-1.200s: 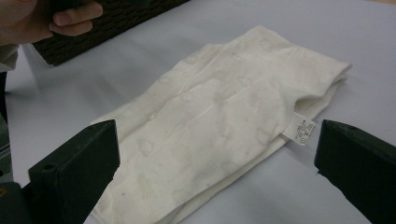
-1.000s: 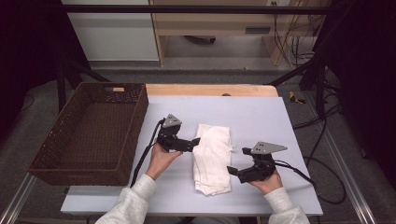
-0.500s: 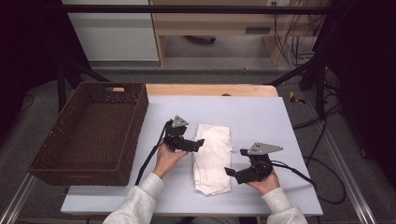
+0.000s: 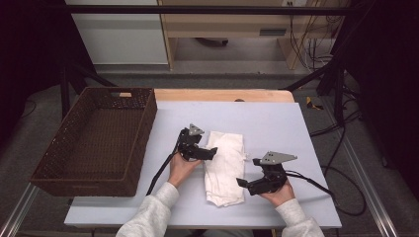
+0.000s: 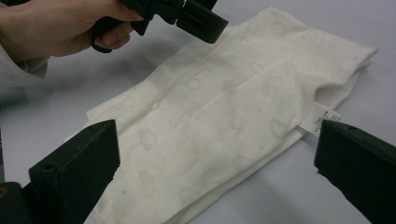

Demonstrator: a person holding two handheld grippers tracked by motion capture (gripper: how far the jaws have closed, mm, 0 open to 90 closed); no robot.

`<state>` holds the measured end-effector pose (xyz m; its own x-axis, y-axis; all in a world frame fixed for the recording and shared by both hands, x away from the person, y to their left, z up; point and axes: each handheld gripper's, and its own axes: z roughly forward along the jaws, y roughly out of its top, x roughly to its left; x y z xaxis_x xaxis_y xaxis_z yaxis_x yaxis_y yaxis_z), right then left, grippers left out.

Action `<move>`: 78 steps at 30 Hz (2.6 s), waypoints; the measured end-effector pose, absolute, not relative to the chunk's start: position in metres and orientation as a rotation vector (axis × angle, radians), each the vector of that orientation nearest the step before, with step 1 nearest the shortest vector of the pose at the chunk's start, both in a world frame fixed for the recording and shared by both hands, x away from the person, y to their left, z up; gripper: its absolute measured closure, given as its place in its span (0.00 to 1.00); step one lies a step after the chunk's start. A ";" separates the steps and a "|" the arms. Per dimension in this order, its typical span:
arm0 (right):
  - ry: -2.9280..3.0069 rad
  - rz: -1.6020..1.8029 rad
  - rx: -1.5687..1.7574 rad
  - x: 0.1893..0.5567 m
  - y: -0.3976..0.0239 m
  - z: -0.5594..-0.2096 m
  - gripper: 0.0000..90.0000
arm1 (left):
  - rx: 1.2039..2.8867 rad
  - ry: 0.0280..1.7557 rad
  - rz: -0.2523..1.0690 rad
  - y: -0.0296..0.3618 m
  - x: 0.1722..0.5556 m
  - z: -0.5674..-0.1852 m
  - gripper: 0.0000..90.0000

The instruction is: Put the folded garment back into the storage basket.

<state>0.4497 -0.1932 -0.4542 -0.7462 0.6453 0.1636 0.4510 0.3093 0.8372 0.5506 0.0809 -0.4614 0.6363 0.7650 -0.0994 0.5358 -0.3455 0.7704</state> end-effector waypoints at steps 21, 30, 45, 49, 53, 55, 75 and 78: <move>2.394 1.324 1.076 0.444 -0.185 -0.464 0.04 | 2.050 1.078 0.261 0.075 0.556 -0.477 0.57; 2.422 1.242 1.090 0.444 -0.177 -0.471 0.11 | 2.062 1.085 0.277 0.072 0.554 -0.477 0.65; 2.445 1.107 1.108 0.442 -0.164 -0.482 0.28 | 2.063 1.122 0.285 0.067 0.550 -0.475 0.79; 2.459 1.120 1.112 0.440 -0.163 -0.482 0.39 | 2.066 1.116 0.293 0.067 0.549 -0.476 0.80; 2.460 1.134 1.121 0.439 -0.163 -0.482 0.47 | 2.053 1.118 0.295 0.067 0.548 -0.477 0.81; 2.465 1.150 1.115 0.439 -0.163 -0.482 0.53 | 2.051 1.117 0.295 0.067 0.548 -0.477 0.81; 2.533 1.191 1.162 0.441 -0.163 -0.479 0.93 | 2.039 1.116 0.278 0.068 0.548 -0.477 0.85; 2.545 1.191 1.158 0.443 -0.164 -0.478 0.93 | 2.029 1.109 0.273 0.069 0.548 -0.478 0.86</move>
